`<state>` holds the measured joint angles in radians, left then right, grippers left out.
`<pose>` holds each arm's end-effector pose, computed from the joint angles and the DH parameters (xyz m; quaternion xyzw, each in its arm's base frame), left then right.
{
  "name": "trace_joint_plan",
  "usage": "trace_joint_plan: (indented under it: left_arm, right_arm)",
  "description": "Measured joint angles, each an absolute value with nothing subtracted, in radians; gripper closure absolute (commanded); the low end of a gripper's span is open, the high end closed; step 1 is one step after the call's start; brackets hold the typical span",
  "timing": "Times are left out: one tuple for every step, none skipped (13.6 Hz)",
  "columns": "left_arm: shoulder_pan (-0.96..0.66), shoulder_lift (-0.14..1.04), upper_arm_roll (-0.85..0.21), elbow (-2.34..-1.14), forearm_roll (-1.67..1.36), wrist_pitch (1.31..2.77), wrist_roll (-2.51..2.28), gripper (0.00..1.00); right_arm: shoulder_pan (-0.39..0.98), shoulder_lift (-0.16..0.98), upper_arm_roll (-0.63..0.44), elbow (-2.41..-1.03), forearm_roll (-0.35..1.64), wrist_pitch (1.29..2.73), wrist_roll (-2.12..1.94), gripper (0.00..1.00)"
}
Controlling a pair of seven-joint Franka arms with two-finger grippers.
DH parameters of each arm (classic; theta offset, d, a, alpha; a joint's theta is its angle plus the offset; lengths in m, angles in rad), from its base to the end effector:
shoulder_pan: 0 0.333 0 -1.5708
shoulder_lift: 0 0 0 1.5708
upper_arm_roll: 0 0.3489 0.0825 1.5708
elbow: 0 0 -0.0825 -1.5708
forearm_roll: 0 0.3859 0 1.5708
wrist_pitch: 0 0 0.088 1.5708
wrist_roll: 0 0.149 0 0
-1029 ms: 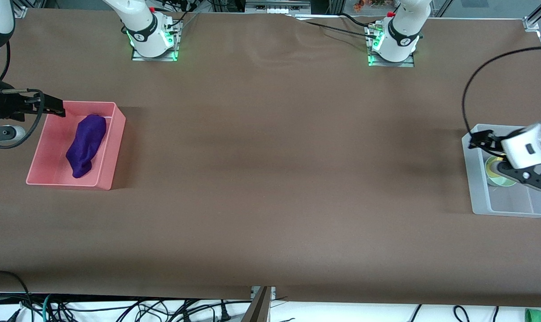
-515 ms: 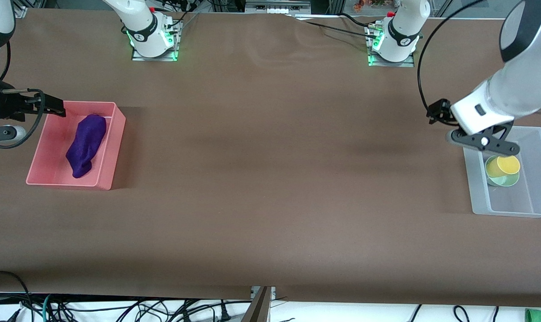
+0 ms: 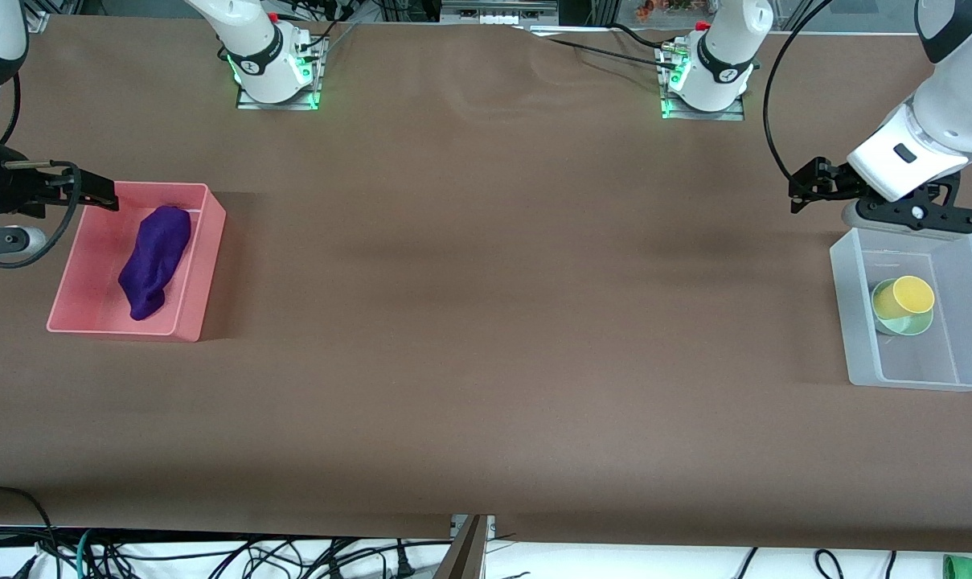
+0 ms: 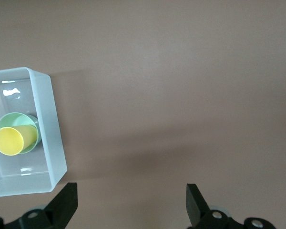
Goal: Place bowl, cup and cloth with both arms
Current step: 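Open the left gripper and lift it away from the cup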
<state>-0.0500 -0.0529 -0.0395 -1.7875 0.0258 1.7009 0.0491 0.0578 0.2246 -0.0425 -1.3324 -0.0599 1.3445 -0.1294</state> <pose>0.5392 -0.0453 0.5524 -0.9972 0.0711 0.0166 0.0141 0.5974 0.0022 0.5789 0.9914 0.0683 -0.1077 0.0284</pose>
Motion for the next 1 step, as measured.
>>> trace_joint_plan:
  left_arm:
    - [-0.051, -0.067, -0.032, -1.810, 0.024, 1.712, 0.049, 0.00]
  right_arm:
    - [0.058, 0.225, -0.042, -1.332, -0.060, 1.344, -0.129, 0.00]
